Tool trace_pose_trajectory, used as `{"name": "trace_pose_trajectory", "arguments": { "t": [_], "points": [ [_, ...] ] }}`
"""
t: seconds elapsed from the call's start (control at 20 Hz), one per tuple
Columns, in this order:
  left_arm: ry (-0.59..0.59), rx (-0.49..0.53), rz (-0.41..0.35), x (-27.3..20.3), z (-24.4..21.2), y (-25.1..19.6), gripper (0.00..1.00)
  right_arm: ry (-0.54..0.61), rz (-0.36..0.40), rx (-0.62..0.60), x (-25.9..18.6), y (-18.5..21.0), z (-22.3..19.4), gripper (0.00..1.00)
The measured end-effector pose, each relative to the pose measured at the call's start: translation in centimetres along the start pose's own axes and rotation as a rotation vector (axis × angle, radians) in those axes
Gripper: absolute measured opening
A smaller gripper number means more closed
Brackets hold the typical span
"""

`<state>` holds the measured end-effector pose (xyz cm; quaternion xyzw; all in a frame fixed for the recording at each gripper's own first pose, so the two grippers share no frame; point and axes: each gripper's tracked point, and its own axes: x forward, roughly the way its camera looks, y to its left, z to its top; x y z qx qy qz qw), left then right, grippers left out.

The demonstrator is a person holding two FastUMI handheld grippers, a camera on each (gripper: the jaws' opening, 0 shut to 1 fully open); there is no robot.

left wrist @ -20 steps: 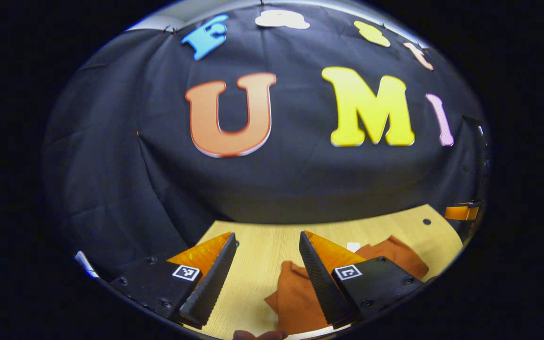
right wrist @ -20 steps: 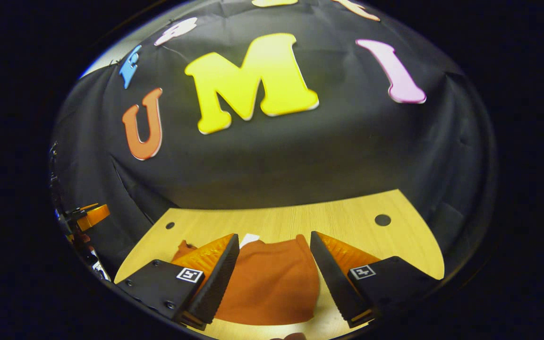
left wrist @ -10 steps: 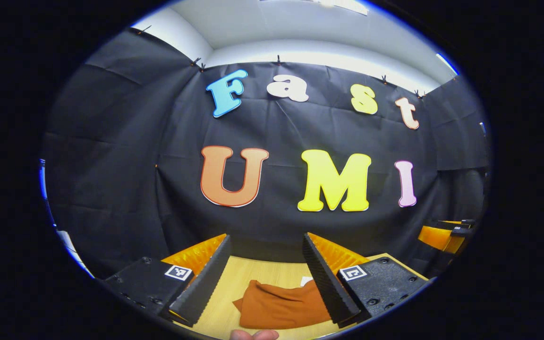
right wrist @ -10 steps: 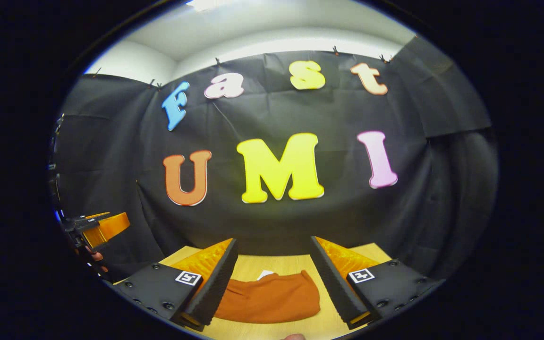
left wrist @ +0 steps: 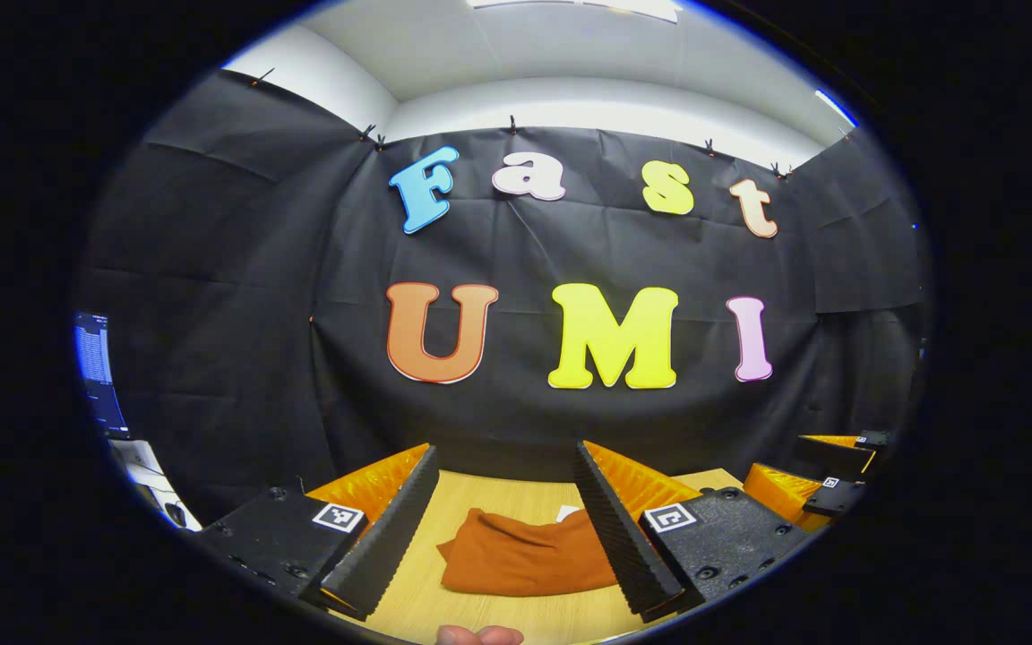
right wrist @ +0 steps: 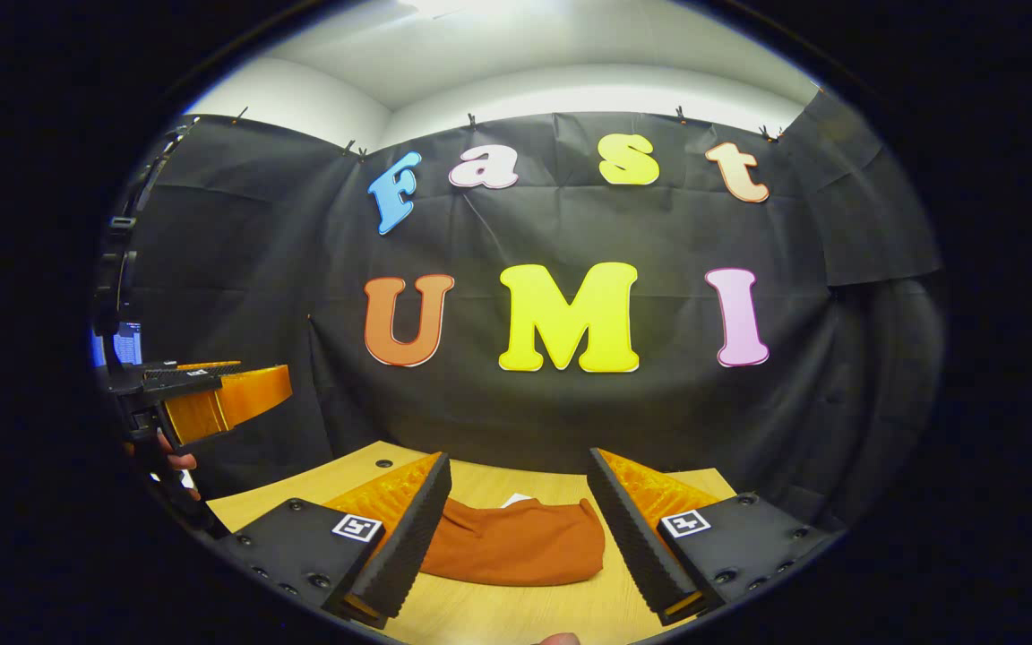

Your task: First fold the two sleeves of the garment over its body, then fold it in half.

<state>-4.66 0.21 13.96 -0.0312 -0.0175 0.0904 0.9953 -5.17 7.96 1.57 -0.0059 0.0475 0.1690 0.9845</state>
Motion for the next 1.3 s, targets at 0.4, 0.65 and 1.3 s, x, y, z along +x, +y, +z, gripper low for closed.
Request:
{"name": "trace_pose_trajectory", "arguments": {
  "t": [0.4,0.65,1.3],
  "points": [
    [0.028,0.025,0.003,-3.0,-0.6,-2.0,0.98,0.012,-0.017,0.078,-2.7,-1.5,-0.4,0.97],
    [0.034,0.028,-0.079,-2.7,-0.8,-4.1,0.98,0.002,-0.068,0.076,-3.7,-2.2,-0.1,0.97],
    [0.034,0.014,-0.168,-1.1,-1.0,-5.3,0.98,0.005,-0.096,0.061,-4.0,-0.9,-1.1,0.93]
  ]
}}
